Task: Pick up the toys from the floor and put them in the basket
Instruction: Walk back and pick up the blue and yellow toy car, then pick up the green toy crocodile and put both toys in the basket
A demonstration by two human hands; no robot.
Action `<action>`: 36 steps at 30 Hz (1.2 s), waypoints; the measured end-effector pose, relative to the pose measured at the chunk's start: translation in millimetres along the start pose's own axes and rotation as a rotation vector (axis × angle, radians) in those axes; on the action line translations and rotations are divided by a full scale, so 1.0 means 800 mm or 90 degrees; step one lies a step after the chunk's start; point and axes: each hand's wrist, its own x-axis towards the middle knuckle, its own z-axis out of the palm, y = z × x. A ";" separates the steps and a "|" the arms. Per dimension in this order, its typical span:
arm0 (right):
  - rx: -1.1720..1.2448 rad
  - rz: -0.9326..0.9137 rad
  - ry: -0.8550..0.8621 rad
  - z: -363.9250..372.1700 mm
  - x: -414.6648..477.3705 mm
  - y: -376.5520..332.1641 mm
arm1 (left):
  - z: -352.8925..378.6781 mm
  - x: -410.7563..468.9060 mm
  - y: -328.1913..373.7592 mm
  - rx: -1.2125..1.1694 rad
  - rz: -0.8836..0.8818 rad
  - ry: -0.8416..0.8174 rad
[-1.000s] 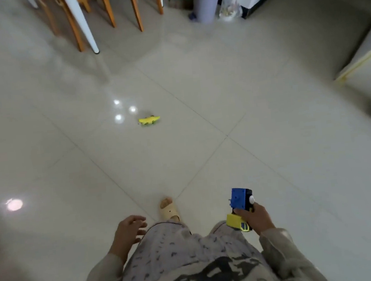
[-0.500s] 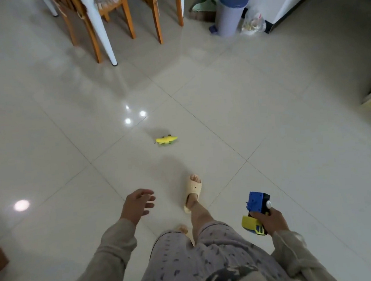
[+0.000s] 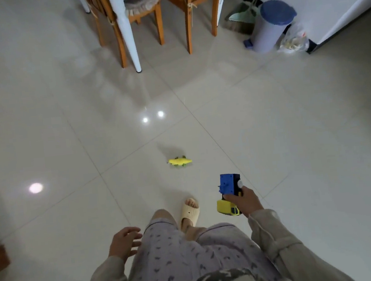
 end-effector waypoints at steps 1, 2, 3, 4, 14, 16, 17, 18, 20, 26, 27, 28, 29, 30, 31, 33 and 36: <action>-0.001 -0.005 -0.001 -0.003 0.008 -0.013 | 0.002 0.004 0.015 -0.008 -0.001 0.006; 0.001 -0.010 -0.001 -0.006 0.017 -0.024 | 0.004 0.007 0.030 -0.010 0.004 0.010; 0.005 -0.012 -0.001 -0.009 0.025 -0.034 | 0.007 0.011 0.046 -0.007 0.010 0.010; 0.009 -0.012 0.000 -0.012 0.032 -0.042 | 0.010 0.016 0.062 0.001 0.015 0.007; 0.086 0.100 0.073 -0.049 0.102 -0.085 | 0.062 0.085 0.240 0.217 0.073 -0.082; 0.106 0.137 0.095 -0.052 0.115 -0.087 | 0.074 0.103 0.273 0.245 0.086 -0.107; 0.113 0.152 0.102 -0.051 0.123 -0.089 | 0.080 0.113 0.290 0.255 0.091 -0.117; 0.116 0.163 0.107 -0.050 0.130 -0.091 | 0.086 0.123 0.305 0.262 0.095 -0.125; 0.124 0.173 0.107 -0.044 0.146 -0.097 | 0.100 0.146 0.335 0.279 0.108 -0.138; 0.122 0.188 0.081 -0.024 0.229 -0.108 | 0.150 0.250 0.378 0.375 0.130 -0.129; 0.126 0.191 0.075 -0.018 0.251 -0.106 | 0.161 0.274 0.379 0.394 0.126 -0.131; 0.129 0.192 0.069 -0.012 0.275 -0.103 | 0.174 0.300 0.376 0.424 0.120 -0.133; 0.127 0.191 0.060 -0.005 0.301 -0.099 | 0.189 0.328 0.372 0.463 0.116 -0.133; 0.122 0.187 0.047 0.004 0.328 -0.095 | 0.202 0.356 0.367 0.499 0.112 -0.130; 0.118 0.183 0.032 0.014 0.356 -0.090 | 0.215 0.385 0.360 0.526 0.113 -0.124; 0.110 0.167 0.009 0.031 0.416 -0.079 | 0.246 0.448 0.342 0.574 0.121 -0.110; 0.102 0.141 -0.009 0.057 0.505 -0.057 | 0.291 0.538 0.308 0.640 0.114 -0.101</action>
